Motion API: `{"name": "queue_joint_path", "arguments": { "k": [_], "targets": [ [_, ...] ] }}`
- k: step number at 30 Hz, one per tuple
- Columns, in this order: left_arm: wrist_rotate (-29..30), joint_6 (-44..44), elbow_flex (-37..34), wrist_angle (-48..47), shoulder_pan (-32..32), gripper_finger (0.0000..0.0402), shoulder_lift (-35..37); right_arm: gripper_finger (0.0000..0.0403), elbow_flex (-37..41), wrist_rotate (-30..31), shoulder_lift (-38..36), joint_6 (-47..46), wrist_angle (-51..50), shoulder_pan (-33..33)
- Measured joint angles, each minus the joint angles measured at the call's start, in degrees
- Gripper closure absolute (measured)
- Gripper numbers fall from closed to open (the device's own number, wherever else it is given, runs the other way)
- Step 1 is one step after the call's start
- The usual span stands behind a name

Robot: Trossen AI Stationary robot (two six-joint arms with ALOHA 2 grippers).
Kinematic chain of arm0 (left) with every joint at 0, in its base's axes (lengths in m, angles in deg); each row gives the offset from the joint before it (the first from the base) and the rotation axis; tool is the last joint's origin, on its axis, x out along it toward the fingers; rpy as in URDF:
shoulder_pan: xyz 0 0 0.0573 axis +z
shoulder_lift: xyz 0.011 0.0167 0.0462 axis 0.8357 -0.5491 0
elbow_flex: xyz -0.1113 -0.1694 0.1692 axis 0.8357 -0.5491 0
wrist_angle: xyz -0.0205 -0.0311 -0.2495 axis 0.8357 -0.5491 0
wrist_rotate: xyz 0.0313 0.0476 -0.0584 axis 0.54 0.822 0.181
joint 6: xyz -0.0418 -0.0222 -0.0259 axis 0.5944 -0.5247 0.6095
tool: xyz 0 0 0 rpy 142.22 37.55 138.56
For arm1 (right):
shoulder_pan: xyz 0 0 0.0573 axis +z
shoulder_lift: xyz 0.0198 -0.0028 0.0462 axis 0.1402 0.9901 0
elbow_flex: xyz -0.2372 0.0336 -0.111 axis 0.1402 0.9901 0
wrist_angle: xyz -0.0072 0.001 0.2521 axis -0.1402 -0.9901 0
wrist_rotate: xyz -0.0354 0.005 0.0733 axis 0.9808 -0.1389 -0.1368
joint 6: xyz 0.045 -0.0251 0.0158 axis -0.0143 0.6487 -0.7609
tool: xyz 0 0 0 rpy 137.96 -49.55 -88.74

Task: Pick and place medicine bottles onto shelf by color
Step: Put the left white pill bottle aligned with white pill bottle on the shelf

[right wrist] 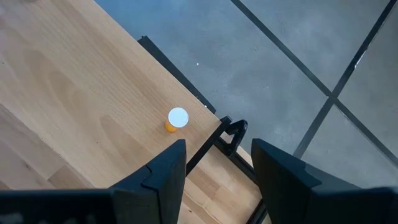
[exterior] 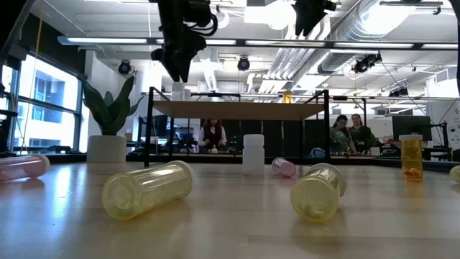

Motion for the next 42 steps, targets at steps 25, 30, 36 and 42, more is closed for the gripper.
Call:
{"name": "queue_joint_path", "arguments": {
  "k": [25, 30, 36, 42],
  "targets": [
    [-5.5, 0.0, -21.0, 9.0, -0.2, 0.0229, 21.5, 0.0229, 5.1, -3.8, -0.7, -3.9, -0.2, 6.4],
    [-1.0, 0.0, -24.5, 10.1, 0.3, 0.0229, 21.7, 0.0229, 10.2, -3.5, -3.1, -8.7, -0.2, 7.9],
    [0.4, 1.5, -24.5, 12.7, 1.3, 0.0229, 19.9, 0.0229, 14.2, -2.8, -5.8, -13.3, 0.3, 8.1],
    [0.9, 2.5, -24.5, 13.8, 1.6, 0.0229, 17.5, 0.0229, 15.5, -2.8, -6.6, -13.6, 0.5, 8.1]
  ]
}}
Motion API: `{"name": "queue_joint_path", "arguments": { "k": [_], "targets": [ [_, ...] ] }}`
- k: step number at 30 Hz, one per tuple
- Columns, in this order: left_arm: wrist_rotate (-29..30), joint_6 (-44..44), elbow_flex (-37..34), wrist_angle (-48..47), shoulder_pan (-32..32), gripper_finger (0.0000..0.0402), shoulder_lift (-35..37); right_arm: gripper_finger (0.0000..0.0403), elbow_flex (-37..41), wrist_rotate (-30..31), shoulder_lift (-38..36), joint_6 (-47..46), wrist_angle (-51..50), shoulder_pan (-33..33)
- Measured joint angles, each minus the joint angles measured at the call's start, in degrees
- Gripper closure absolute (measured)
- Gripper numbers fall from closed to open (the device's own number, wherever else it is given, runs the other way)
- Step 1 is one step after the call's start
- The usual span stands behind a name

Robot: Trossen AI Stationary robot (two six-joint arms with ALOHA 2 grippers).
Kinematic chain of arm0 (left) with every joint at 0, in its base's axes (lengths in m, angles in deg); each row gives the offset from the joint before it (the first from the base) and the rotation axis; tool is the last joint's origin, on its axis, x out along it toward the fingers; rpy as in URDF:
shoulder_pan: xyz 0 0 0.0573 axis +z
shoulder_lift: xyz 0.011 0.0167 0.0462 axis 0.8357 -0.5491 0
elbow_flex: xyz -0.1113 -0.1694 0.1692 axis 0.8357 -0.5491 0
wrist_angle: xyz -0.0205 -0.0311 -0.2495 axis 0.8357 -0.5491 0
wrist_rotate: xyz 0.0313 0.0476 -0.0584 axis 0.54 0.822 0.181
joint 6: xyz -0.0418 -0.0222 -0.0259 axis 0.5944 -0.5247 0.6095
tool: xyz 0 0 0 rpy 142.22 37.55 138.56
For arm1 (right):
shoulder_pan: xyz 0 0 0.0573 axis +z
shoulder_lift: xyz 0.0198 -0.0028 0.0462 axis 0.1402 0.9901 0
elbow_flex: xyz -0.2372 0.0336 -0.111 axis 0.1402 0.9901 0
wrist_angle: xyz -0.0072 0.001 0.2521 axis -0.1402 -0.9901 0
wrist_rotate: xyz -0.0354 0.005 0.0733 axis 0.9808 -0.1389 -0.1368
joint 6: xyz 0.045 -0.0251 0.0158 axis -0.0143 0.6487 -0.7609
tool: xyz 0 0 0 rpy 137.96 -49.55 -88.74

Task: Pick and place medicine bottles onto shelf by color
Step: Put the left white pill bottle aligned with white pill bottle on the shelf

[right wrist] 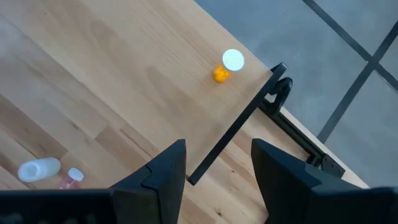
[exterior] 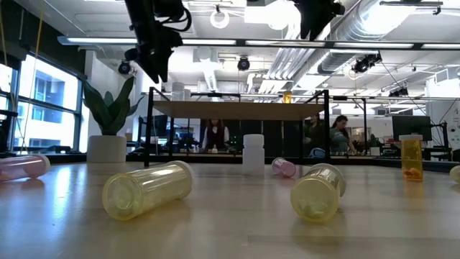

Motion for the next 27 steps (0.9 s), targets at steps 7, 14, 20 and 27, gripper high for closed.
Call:
{"name": "queue_joint_path", "arguments": {
  "k": [7, 14, 20, 27],
  "targets": [
    [1.3, 2.0, 0.0, 0.0, 0.0, 0.0229, -2.7, 0.0229, 0.0, 0.0, 0.0, 0.3, 0.0, 0.0],
    [1.2, 2.2, 0.0, 2.6, -0.2, 0.0229, -2.8, 0.0229, 0.0, 0.0, 0.0, 0.4, 0.0, 0.0],
    [-1.5, 2.9, 0.0, 3.0, -0.5, 0.0229, -2.8, 0.0229, 0.0, 0.0, 0.0, 0.5, 0.0, 0.0],
    [-0.9, 3.6, 0.0, 3.5, -0.8, 0.0229, -2.8, 0.0229, 0.0, 0.0, 0.0, 0.7, 0.0, 0.0]
  ]
}}
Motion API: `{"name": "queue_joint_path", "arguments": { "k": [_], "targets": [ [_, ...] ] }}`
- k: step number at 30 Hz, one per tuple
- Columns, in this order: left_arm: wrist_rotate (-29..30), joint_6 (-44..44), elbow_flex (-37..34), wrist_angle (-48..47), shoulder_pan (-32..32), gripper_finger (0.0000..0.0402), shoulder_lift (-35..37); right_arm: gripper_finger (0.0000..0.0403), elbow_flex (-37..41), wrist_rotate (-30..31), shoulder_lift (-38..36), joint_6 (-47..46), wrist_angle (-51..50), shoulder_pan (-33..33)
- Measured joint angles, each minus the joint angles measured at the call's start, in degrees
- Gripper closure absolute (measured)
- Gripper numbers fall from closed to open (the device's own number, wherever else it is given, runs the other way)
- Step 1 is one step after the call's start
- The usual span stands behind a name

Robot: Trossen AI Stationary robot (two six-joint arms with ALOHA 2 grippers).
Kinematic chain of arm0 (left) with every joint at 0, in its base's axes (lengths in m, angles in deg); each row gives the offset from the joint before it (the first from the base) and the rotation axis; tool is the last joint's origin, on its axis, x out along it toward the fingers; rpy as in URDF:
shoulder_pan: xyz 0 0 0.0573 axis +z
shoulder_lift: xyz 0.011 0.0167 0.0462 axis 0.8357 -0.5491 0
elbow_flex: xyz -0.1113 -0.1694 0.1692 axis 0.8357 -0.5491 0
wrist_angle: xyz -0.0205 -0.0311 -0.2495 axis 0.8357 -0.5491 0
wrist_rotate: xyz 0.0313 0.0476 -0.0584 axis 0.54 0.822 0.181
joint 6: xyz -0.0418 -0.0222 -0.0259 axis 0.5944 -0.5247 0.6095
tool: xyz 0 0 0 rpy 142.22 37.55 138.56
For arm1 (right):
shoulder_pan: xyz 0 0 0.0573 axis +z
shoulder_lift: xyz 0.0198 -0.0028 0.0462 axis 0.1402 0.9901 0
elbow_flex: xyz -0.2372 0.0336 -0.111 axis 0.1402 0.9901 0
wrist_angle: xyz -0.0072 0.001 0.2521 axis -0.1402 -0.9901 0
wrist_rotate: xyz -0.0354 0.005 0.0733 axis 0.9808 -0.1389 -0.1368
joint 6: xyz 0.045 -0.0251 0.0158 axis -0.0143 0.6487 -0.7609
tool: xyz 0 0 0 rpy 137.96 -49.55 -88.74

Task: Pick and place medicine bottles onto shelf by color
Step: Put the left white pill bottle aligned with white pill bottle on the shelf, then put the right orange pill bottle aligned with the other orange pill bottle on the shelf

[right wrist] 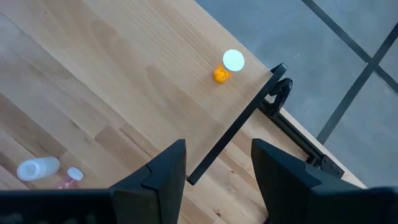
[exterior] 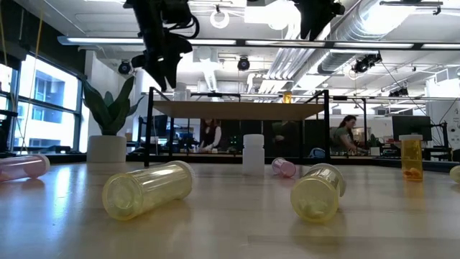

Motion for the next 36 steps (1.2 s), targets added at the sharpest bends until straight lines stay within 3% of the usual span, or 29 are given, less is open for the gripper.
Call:
{"name": "queue_joint_path", "arguments": {
  "k": [14, 20, 29, 36],
  "targets": [
    [-4.6, -2.6, 5.2, -4.9, -0.6, 0.0229, 5.1, 0.0229, 0.1, 0.0, -0.5, -0.3, -0.5, 3.1],
    [-8.1, -6.0, 3.7, -4.3, -1.8, 0.0229, 11.8, 0.0229, 9.5, 0.1, -5.5, -3.5, 2.8, 7.9],
    [-17.8, -3.2, -10.6, 10.7, -5.5, 0.0229, 21.2, 0.0229, 27.5, -2.0, -16.8, -21.3, 11.5, 14.1],
    [-18.8, -0.9, -20.7, 21.7, -10.7, 0.0229, 25.7, 0.0229, 34.6, -2.7, -21.1, -36.8, 13.9, 20.6]
  ]
}}
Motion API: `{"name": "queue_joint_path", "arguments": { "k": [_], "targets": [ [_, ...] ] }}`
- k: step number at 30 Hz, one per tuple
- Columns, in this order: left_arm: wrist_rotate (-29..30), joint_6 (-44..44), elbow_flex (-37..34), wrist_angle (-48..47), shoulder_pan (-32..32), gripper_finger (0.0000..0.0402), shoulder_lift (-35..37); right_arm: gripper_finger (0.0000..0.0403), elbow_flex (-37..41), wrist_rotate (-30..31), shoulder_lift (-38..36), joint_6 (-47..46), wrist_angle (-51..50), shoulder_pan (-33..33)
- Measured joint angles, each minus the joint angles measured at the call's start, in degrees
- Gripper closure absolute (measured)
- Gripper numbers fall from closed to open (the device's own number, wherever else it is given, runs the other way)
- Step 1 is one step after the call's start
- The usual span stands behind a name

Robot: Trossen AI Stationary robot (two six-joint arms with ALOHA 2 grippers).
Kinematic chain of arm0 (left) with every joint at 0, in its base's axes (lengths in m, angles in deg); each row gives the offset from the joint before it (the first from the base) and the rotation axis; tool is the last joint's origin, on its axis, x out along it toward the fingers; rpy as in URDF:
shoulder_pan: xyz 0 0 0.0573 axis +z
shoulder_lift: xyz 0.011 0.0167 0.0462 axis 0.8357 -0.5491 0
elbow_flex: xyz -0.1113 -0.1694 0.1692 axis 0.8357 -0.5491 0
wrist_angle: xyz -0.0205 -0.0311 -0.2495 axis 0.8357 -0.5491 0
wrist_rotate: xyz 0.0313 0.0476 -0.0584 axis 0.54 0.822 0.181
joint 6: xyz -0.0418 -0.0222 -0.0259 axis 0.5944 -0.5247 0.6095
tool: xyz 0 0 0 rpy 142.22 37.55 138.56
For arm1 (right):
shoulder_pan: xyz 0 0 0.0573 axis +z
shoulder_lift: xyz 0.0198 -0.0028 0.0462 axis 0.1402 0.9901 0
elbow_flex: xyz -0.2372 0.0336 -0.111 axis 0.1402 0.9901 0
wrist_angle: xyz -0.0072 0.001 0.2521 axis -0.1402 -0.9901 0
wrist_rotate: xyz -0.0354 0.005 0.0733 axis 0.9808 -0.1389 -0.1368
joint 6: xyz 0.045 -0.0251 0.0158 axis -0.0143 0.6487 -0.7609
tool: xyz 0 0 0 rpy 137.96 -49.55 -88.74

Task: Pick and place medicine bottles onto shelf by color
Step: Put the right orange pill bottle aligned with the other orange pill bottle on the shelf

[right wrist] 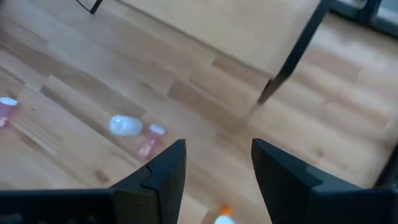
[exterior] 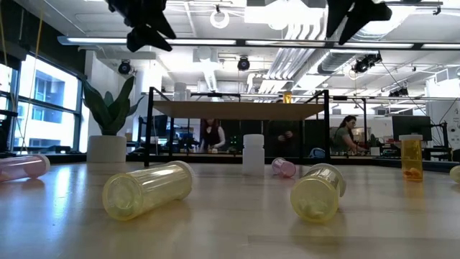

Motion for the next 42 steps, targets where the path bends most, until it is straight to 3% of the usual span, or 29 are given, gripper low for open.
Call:
{"name": "queue_joint_path", "arguments": {
  "k": [10, 24, 31, 42],
  "targets": [
    [-6.7, 2.4, -9.0, 14.6, -7.1, 0.0229, 2.7, 0.0229, 5.7, 0.0, -0.2, -19.6, -0.1, 10.5],
    [-6.4, 0.9, -9.1, 15.9, -14.6, 0.0229, 2.9, 0.0229, 14.6, 1.6, -0.2, -41.2, 0.1, 24.5],
    [-6.4, 0.9, -9.1, 15.9, -15.0, 0.0229, 2.9, 0.0229, 19.8, 1.8, -0.2, -49.5, 1.1, 27.5],
    [-5.5, 0.9, -9.1, 15.8, -14.8, 0.0229, 2.9, 0.0229, 30.0, 1.6, -0.1, -52.6, 14.6, 28.4]
  ]
}}
